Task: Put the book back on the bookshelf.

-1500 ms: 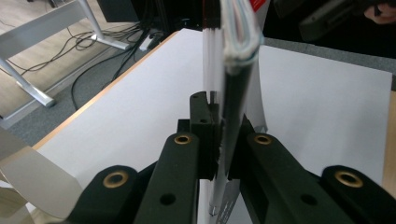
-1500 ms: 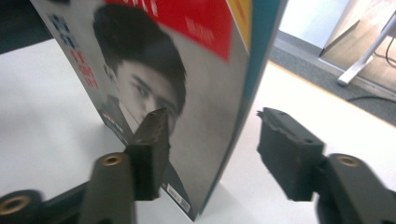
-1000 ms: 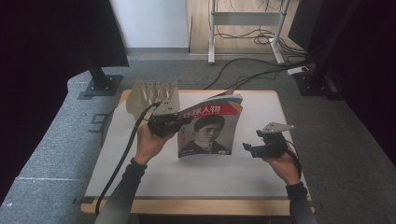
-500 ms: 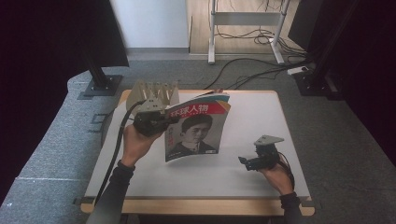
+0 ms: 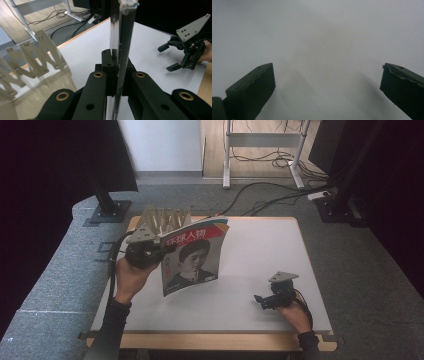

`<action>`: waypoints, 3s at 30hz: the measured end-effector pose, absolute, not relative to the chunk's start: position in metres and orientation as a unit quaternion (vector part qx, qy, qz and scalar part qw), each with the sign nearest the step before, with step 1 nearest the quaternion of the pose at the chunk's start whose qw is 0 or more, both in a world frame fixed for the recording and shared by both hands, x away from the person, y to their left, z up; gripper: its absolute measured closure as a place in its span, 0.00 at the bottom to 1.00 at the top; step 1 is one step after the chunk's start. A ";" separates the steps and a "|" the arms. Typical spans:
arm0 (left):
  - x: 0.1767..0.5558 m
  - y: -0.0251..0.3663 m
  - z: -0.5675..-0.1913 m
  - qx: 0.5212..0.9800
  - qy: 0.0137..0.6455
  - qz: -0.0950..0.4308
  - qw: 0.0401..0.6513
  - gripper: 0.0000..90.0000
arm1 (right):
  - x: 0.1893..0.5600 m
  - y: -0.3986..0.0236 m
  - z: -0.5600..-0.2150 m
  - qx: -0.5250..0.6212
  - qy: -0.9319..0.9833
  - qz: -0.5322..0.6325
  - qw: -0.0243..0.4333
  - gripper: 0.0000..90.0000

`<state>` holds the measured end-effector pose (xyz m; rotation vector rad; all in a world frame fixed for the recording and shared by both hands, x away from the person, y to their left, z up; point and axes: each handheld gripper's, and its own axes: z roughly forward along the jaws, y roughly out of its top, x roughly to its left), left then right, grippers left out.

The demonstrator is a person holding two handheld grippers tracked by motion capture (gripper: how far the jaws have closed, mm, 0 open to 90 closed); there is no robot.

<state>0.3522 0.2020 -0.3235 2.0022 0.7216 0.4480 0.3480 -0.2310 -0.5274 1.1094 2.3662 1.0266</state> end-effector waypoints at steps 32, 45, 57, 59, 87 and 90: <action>0.331 0.306 -0.305 0.762 0.407 0.255 0.434 0.97 | 0.349 -0.235 -0.536 0.400 0.829 0.355 0.165 0.00; 0.353 0.326 -0.303 0.731 0.453 0.278 0.427 0.97 | 0.349 -0.235 -0.536 0.400 0.828 0.356 0.165 0.00; 0.387 0.320 -0.301 0.712 0.469 0.297 0.430 0.97 | 0.349 -0.235 -0.536 0.400 0.829 0.356 0.163 0.00; 0.394 0.318 -0.302 0.710 0.471 0.300 0.429 0.97 | 0.349 -0.235 -0.536 0.400 0.829 0.356 0.163 0.00; 0.424 0.313 -0.324 0.765 0.461 0.216 0.394 0.93 | 0.349 -0.235 -0.536 0.400 0.828 0.357 0.163 0.00; 0.424 0.317 -0.325 0.764 0.473 0.210 0.386 0.95 | 0.349 -0.235 -0.536 0.400 0.828 0.357 0.163 0.00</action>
